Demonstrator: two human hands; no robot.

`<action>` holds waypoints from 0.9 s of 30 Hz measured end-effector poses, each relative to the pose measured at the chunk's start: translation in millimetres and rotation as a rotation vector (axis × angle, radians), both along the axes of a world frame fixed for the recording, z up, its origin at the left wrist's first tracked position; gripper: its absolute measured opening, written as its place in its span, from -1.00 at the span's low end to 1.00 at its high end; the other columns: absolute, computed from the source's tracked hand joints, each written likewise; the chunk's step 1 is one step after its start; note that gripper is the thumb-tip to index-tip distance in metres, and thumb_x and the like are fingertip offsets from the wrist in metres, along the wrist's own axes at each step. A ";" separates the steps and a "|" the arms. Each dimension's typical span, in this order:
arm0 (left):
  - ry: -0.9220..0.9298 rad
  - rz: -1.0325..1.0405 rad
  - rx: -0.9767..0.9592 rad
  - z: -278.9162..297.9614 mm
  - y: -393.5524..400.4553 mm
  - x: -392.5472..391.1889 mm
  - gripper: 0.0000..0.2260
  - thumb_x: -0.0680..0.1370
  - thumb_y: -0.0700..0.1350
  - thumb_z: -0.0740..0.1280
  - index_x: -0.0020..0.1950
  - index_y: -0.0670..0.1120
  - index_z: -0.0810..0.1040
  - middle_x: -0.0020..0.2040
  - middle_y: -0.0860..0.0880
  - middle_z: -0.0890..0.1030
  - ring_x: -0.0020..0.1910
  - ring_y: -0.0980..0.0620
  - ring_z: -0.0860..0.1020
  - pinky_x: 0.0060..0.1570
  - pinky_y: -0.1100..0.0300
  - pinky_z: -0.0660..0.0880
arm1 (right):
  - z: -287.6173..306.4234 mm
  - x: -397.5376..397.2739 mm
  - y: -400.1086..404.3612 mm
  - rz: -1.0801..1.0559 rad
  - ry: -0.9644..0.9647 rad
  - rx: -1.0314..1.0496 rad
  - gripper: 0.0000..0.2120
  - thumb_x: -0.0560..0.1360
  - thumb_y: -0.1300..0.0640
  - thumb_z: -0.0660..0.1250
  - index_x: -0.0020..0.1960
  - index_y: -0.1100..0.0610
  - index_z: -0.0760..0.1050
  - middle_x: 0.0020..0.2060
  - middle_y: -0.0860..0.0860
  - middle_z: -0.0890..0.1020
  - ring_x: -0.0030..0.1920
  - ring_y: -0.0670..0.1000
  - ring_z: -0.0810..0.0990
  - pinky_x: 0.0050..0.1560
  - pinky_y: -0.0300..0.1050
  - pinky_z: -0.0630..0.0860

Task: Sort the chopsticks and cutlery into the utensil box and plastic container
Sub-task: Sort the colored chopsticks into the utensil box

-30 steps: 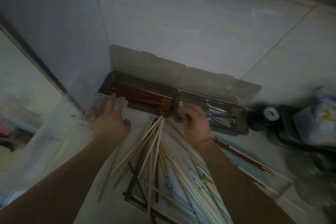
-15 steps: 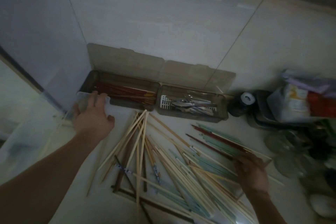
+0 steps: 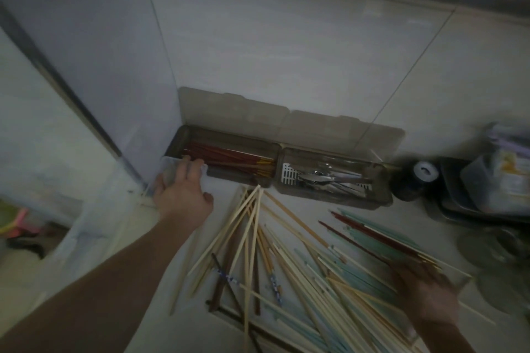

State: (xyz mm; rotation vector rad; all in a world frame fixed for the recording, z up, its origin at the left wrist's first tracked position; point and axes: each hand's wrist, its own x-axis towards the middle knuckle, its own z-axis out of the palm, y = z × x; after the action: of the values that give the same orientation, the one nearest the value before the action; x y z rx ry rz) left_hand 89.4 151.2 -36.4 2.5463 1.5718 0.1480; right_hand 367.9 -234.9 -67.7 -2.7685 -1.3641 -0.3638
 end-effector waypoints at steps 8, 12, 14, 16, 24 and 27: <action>-0.036 0.013 0.009 -0.8 -1.4 1.1 -0.34 0.44 0.05 0.32 0.50 0.09 0.15 0.55 0.00 0.15 0.49 -0.04 0.22 0.47 -0.15 0.05 | 21.5 -10.3 80.5 -0.037 0.308 0.200 -0.86 0.53 0.21 0.26 0.03 0.23 0.55 -0.26 0.22 0.65 -0.36 0.27 0.61 -0.40 0.07 0.53; -0.060 0.008 -0.007 -0.4 0.3 -0.3 -0.35 0.44 0.04 0.31 0.49 0.10 0.15 0.55 0.00 0.15 0.49 -0.04 0.21 0.47 -0.16 0.04 | 49.2 -32.0 162.6 0.241 0.315 0.320 -0.67 0.56 0.00 0.10 -0.05 0.16 0.57 -0.36 0.08 0.63 -0.48 0.12 0.56 -0.47 -0.18 0.37; -0.064 0.004 -0.014 0.2 0.7 -1.5 -0.36 0.45 0.04 0.30 0.49 0.11 0.13 0.55 0.00 0.14 0.50 -0.05 0.19 0.47 -0.17 0.03 | 50.4 -38.1 188.7 0.311 0.375 0.346 -0.60 0.57 -0.07 0.04 -0.04 0.13 0.58 -0.31 0.05 0.62 -0.40 0.08 0.55 -0.38 -0.19 0.41; -0.065 -0.003 -0.011 0.6 0.5 -2.4 -0.36 0.45 0.05 0.29 0.49 0.11 0.13 0.56 0.00 0.13 0.50 -0.04 0.17 0.47 -0.16 0.02 | 44.3 -43.6 195.5 0.332 0.394 0.336 -0.63 0.57 -0.06 0.07 -0.06 0.10 0.59 -0.26 0.03 0.62 -0.30 0.09 0.56 -0.31 -0.14 0.45; -0.091 0.003 -0.005 3.8 -2.6 -0.3 -0.37 0.46 0.04 0.32 0.50 0.07 0.19 0.55 -0.03 0.16 0.44 -0.11 0.33 0.48 -0.15 -0.01 | -9.9 -53.1 114.0 0.310 0.262 0.129 -0.47 0.60 -0.18 -0.05 -0.12 0.00 0.64 -0.13 -0.03 0.64 -0.10 0.18 0.60 0.02 0.03 0.43; -0.092 -0.001 -0.001 2.2 -1.9 -0.6 -0.36 0.44 0.03 0.33 0.49 0.05 0.20 0.54 -0.04 0.18 0.43 -0.13 0.34 0.49 -0.17 0.02 | -8.4 -53.2 125.2 0.337 0.275 0.109 -0.44 0.61 -0.18 -0.07 -0.10 0.05 0.64 -0.13 0.01 0.64 -0.11 0.19 0.61 0.03 0.04 0.43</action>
State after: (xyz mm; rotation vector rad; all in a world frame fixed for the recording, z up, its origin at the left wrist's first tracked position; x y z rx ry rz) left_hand 88.8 149.3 -34.2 2.5010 1.5369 0.2609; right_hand 314.6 -109.7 -76.1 -2.3351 -1.6374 -0.0390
